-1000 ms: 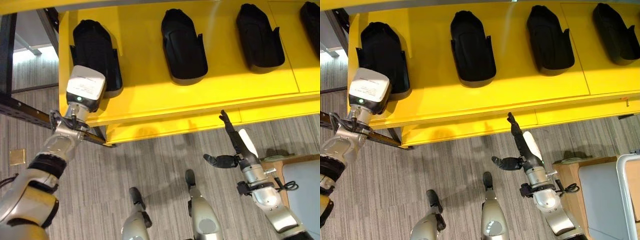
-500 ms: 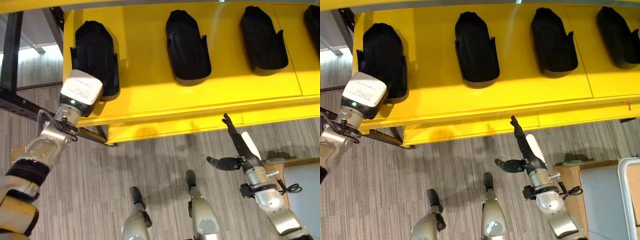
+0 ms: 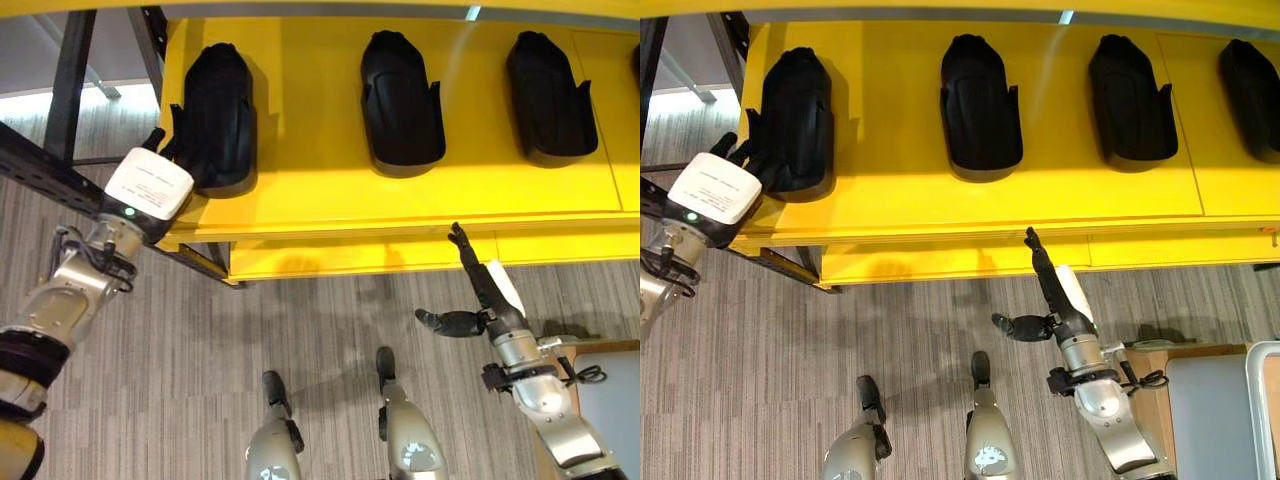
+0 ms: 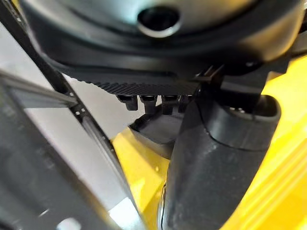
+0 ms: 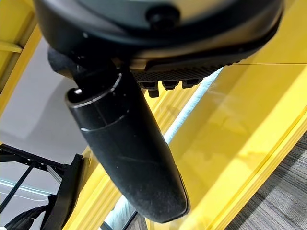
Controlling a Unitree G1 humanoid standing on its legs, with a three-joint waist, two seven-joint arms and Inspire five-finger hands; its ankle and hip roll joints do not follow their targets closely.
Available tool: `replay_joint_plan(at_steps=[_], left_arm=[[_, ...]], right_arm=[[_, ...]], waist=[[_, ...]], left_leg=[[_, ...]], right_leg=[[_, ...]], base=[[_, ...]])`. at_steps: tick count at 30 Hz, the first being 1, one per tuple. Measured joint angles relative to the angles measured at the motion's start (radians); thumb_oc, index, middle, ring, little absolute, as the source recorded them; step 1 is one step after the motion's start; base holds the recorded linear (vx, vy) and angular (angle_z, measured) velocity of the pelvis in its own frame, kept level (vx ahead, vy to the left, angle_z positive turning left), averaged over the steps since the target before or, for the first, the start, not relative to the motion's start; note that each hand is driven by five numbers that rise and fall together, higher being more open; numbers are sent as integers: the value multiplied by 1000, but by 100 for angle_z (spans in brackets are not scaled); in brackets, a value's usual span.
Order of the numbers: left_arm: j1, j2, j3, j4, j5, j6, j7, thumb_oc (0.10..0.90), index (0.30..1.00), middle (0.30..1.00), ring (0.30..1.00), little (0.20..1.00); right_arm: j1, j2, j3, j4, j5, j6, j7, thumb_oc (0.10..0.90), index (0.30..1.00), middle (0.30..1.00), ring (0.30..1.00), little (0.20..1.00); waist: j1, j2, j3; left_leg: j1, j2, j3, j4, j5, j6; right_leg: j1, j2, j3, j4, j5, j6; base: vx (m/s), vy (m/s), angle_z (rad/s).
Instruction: Move parts from the plastic box to the shelf.
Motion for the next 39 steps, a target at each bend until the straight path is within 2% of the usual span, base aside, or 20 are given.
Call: replay_joint_plan(at_steps=[4, 8, 9, 11, 15, 17, 20, 21, 22, 23, 31, 34, 35, 39], left_arm=[[30, 0, 56, -75, 0, -15, -3, 900, 1000, 1000, 1000, 1000], [134, 1, 204, -164, -3, -20, -6, 900, 1000, 1000, 1000, 1000], [202, 1, 274, -212, -8, -21, -6, 900, 1000, 1000, 1000, 1000], [232, 1, 305, -232, -8, -21, -6, 900, 1000, 1000, 1000, 1000], [371, -21, 460, -337, -33, -34, -13, 900, 1000, 1000, 1000, 1000], [428, -103, 533, -395, -63, -43, -14, 900, 1000, 1000, 1000, 1000], [449, -161, 536, -440, -130, -69, -17, 900, 1000, 1000, 1000, 1000], [493, -275, 573, -494, -173, -63, -20, 900, 1000, 1000, 1000, 1000], [530, -351, 574, -535, -207, -63, -20, 900, 1000, 1000, 1000, 1000], [545, -378, 569, -545, -207, -64, -20, 900, 1000, 1000, 1000, 1000], [547, -406, 472, -456, -206, -75, -41, 900, 1000, 1000, 1000, 1000], [526, -405, 416, -410, -206, -57, -43, 900, 1000, 1000, 1000, 1000], [507, -406, 362, -376, -204, -57, -47, 900, 1000, 1000, 1000, 1000], [489, -433, 316, -339, -204, -57, -57, 900, 1000, 1000, 1000, 1000]], right_arm=[[0, 8, -22, 0, 0, 5, 1, 900, 1000, 1000, 1000, 1000], [4, 10, -42, 0, 0, 8, 1, 900, 1000, 1000, 1000, 1000], [10, 16, -54, 0, 0, 10, 2, 900, 1000, 1000, 1000, 1000], [21, 19, -65, 0, 0, 14, 1, 900, 1000, 1000, 1000, 1000], [29, 30, -80, 0, 0, 29, 4, 900, 1000, 1000, 1000, 1000], [30, 45, -95, 0, 0, 34, 11, 900, 1000, 1000, 1000, 1000], [23, 47, -100, 0, 0, 37, 13, 900, 1000, 1000, 1000, 1000], [26, 48, -102, -6, 0, 40, 17, 900, 1000, 1000, 1000, 1000], [32, 48, -105, -7, 1, 47, 17, 900, 1000, 1000, 1000, 1000], [32, 48, -105, -7, 1, 48, 17, 900, 1000, 1000, 1000, 1000], [29, 47, -103, -7, 1, 50, 17, 900, 1000, 1000, 1000, 1000], [29, 47, -102, -7, 1, 51, 16, 900, 1000, 1000, 1000, 1000], [27, 47, -96, -7, 1, 51, 16, 900, 1000, 1000, 1000, 1000], [28, 47, -95, -7, 0, 52, 15, 900, 1000, 1000, 1000, 1000]], waist=[[-1, 0, 0], [3, 2, -1], [6, 4, -1], [14, 7, -3], [28, 9, -4], [30, 10, -4], [45, 11, -5], [44, 18, -16], [44, 18, -19], [43, 18, -21], [30, 10, -34], [27, 8, -42], [26, 0, -48], [19, -8, -52]], left_leg=[[6, 0, 0, 1, 0, 0], [21, 0, 1, 0, 0, 0], [28, 0, 1, 0, 0, 0], [35, 1, -2, -1, -1, 0], [35, 0, -9, 0, -1, 1], [47, -1, -7, -2, -2, 1], [52, 0, -10, -2, -4, 2], [53, -2, -10, -2, -6, 4], [60, 0, -10, -2, -7, 3], [61, 1, -10, -2, -7, 3], [60, 1, -10, 0, -5, 4], [60, 1, -10, 0, -5, 3], [60, 1, -10, -1, -5, 3], [60, 1, -9, -1, -5, 3]], right_leg=[[5, 0, 1, 1, 0, 0], [21, 0, 1, -1, 0, 0], [28, 0, 1, -3, 0, 0], [37, 1, 0, -5, 0, -1], [43, 1, -4, -5, 0, -1], [53, -1, -4, -7, 0, 0], [62, 0, -6, -9, -1, -1], [63, -2, -6, -8, 0, -1], [70, 0, -6, -9, -1, -1], [71, 1, -5, -9, -1, -1], [68, 1, -4, -5, 0, -2], [68, 1, -4, -5, 0, -2], [68, 2, -4, -5, 0, -2], [68, 2, -3, -5, 0, -2]], base=[[0, 0, 0], [0, 0, 0], [0, 0, 0], [0, 0, 0], [8, -8, 3], [3, -9, 2], [0, 0, 0], [0, 0, 0], [0, 0, 0], [0, 0, 0], [0, 0, 0], [0, 0, 0], [0, 0, 0], [0, 0, 0]])
